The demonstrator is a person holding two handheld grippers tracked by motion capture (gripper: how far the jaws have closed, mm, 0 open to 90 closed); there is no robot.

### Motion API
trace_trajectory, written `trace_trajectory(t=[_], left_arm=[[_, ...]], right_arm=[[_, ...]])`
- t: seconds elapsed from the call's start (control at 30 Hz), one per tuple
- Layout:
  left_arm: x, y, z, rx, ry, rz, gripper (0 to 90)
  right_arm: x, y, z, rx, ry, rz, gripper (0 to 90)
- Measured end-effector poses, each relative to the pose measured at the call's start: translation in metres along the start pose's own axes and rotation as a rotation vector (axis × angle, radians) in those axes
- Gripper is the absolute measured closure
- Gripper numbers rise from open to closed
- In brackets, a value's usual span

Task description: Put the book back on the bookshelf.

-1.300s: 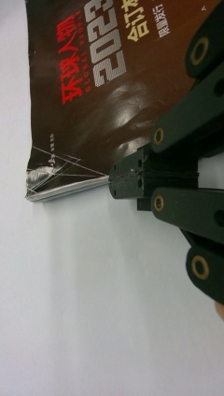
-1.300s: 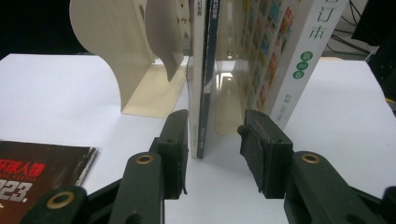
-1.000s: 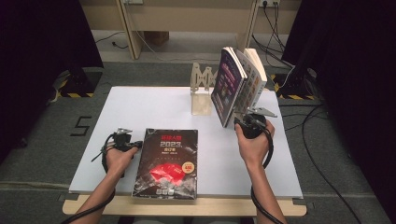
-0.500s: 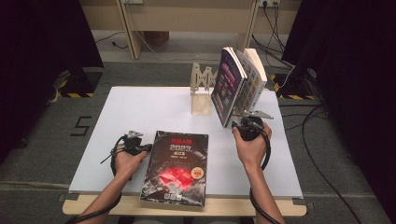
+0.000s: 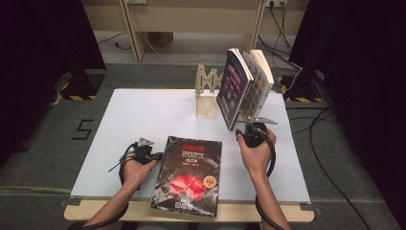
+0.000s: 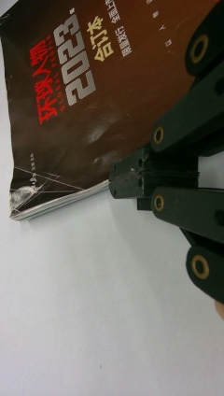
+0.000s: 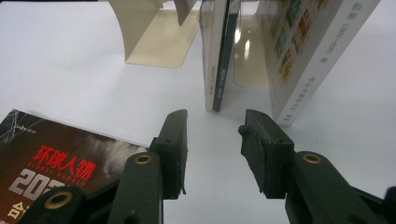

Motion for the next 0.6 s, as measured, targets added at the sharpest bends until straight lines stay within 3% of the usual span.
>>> trace_trajectory(t=[0.6], left_arm=[[0.005,-0.013,-0.025,-0.047,-0.055,0.028,89.3]], right_arm=[[-0.024,-0.016,0.001,-0.002,0.022,0.106,59.1]])
Point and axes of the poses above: each handheld gripper's, and its own axes: x roughly backward along the jaws, y roughly out of its top, z roughly to its left, the point moved 3 cm from there along -x, roughly forward along the jaws, and after that the axes turned 10 degrees about z, right-handed, at the moved point
